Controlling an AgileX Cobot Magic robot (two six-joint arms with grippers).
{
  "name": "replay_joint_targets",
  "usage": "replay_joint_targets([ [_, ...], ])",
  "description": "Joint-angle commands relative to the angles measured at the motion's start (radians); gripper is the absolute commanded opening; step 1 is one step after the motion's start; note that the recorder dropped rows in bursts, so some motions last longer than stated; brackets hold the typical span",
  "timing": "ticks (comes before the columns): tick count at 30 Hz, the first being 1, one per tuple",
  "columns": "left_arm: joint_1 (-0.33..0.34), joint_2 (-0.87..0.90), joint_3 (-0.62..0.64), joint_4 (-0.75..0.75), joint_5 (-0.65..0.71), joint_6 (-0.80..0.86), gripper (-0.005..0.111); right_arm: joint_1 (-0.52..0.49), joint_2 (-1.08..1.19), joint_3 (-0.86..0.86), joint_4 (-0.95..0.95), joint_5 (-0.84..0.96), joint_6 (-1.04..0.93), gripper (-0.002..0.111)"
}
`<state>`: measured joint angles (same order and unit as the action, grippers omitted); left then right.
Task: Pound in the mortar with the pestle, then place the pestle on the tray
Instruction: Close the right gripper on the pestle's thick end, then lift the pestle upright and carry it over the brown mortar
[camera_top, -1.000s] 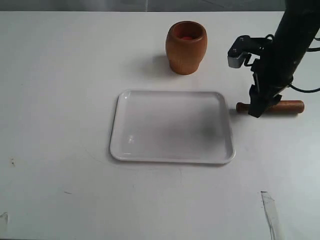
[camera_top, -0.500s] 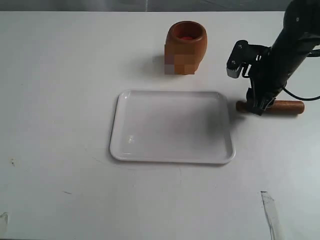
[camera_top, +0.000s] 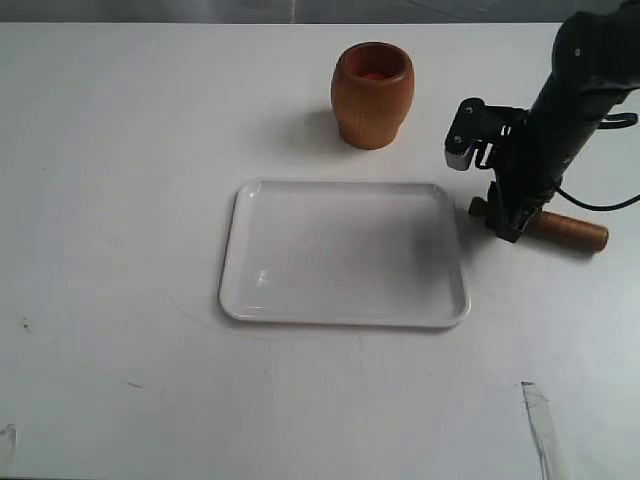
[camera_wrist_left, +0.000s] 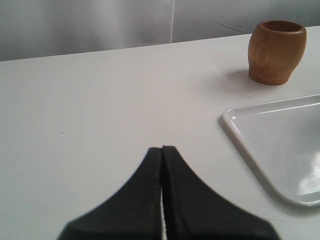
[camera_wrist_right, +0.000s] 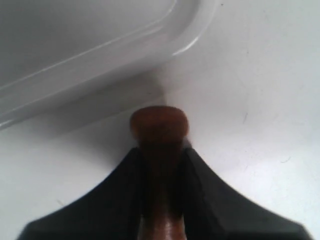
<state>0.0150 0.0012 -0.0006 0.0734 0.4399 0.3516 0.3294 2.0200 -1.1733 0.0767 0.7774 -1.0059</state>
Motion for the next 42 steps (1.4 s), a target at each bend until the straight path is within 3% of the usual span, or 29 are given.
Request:
replay_joint_targets([
  [1,-0.008,-0.001,0.001,-0.007,-0.003,-0.008,0.0,0.001,0.049,0.013,-0.025,-0.041,-0.007,0.0],
  [15,-0.008,-0.001,0.001,-0.007,-0.003,-0.008,0.0,0.001,-0.061,0.008,-0.037,-0.155,0.093,0.0],
  [21,-0.008,-0.001,0.001,-0.007,-0.003,-0.008,0.0,0.001,-0.279,0.008,-0.011,-0.365,0.228,0.0],
  [33,-0.008,-0.001,0.001,-0.007,-0.003,-0.008,0.0,0.005,-0.522,0.008,0.436,-0.717,0.226,0.0],
  [39,-0.008,-0.001,0.001,-0.007,-0.003,-0.008,0.0,0.108,-0.522,0.06,0.453,-0.957,0.233,0.0],
  [42,-0.008,-0.001,0.001,-0.007,-0.003,-0.008,0.0,0.184,-0.522,0.105,0.372,-1.125,0.357,0.0],
])
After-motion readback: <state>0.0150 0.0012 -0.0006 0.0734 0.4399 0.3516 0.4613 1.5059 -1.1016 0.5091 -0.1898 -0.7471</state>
